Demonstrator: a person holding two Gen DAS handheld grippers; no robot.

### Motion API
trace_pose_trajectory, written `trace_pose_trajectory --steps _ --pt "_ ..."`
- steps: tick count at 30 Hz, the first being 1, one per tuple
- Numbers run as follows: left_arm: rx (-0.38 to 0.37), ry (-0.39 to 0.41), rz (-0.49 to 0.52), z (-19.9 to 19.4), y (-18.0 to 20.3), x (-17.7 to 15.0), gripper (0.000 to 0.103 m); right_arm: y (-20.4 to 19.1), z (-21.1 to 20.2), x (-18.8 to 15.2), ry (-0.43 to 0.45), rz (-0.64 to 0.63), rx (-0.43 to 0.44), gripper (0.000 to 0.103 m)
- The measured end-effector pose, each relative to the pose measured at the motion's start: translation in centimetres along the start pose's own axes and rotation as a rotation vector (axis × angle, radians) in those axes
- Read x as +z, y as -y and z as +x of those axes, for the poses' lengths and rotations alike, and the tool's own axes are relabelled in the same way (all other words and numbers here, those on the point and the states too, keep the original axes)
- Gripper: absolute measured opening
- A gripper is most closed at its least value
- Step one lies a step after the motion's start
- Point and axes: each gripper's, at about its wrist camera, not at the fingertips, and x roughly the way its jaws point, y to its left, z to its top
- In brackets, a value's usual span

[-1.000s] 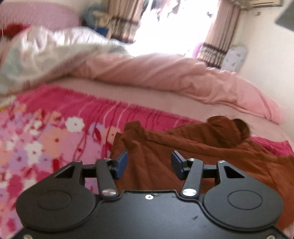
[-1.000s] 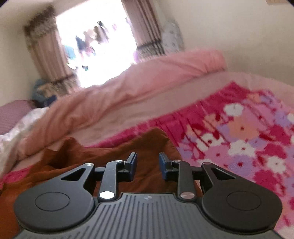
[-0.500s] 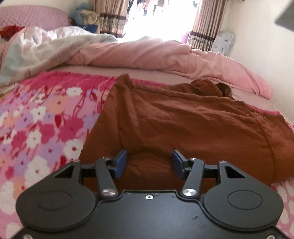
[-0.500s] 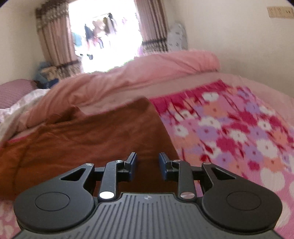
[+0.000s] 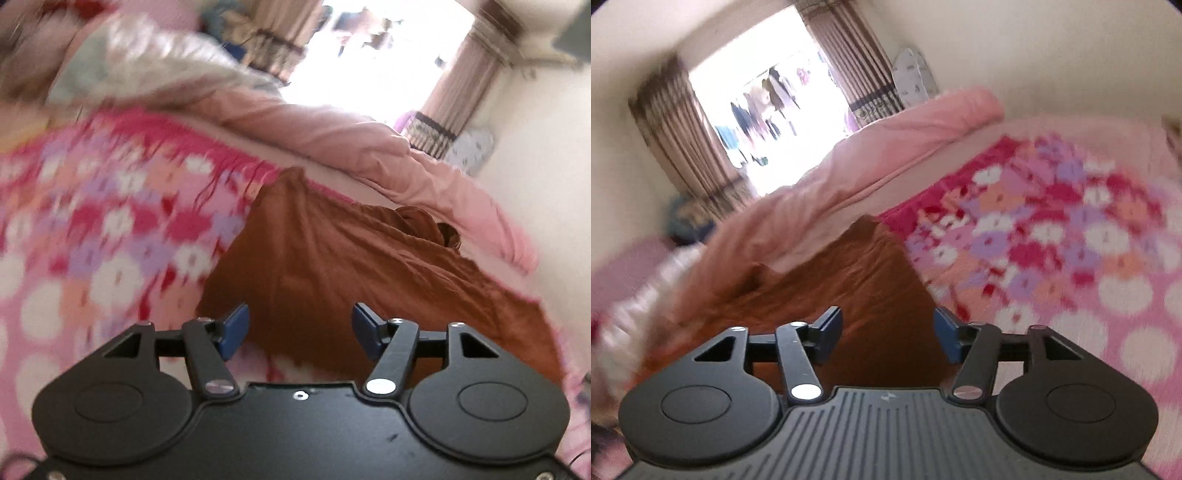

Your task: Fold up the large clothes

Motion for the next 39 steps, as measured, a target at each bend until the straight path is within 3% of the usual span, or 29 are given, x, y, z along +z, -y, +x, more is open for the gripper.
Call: trace_pose_trajectory --steps 4,9,16,20,23,24,26,27,28,35,39 --pt "-0.065 -0.052 -0.228 0.1 -3.4 -1.8 0.064 2.6 -0.4 -1.4 -0.097 0.198 0.102 0.070" --pt "-0.099 -0.047 -0.366 2.0 -5.0 -2.6 0.064 4.7 1.3 -3.7 -0.165 0.367 0.149 0.071" --pt "-0.133 -0.008 -0.459 4.7 -5.4 -0.9 0.068 5.6 4.9 -3.9 -0.142 0.528 0.224 0.070" --pt "-0.115 -0.006 -0.469 6.3 -4.6 0.2 0.069 5.0 6.8 -3.2 -0.115 0.548 0.195 0.071" --pt "-0.117 -0.020 -0.504 7.0 -4.7 0.8 0.059 3.8 7.6 -2.8 -0.117 0.524 0.145 0.073" --pt "-0.116 -0.026 -0.516 7.1 -4.8 1.0 0.045 3.4 7.8 -2.6 -0.121 0.516 0.125 0.072" --pt "-0.130 -0.038 -0.535 6.8 -4.9 1.4 0.030 3.0 7.9 -2.3 -0.122 0.509 0.103 0.051" --pt "-0.156 -0.037 -0.542 6.3 -5.0 1.6 0.026 2.9 7.6 -2.1 -0.116 0.497 0.103 0.036" --pt "-0.173 -0.030 -0.540 5.8 -5.0 1.9 0.024 2.6 7.3 -1.7 -0.112 0.487 0.109 0.030" --pt "-0.221 -0.009 -0.462 0.9 -4.1 1.1 0.022 2.4 3.0 -0.5 -0.064 0.454 0.168 0.024" --pt "-0.169 -0.063 -0.430 1.6 -5.2 -1.3 0.031 4.0 2.7 -1.7 -0.091 0.443 0.139 0.024"
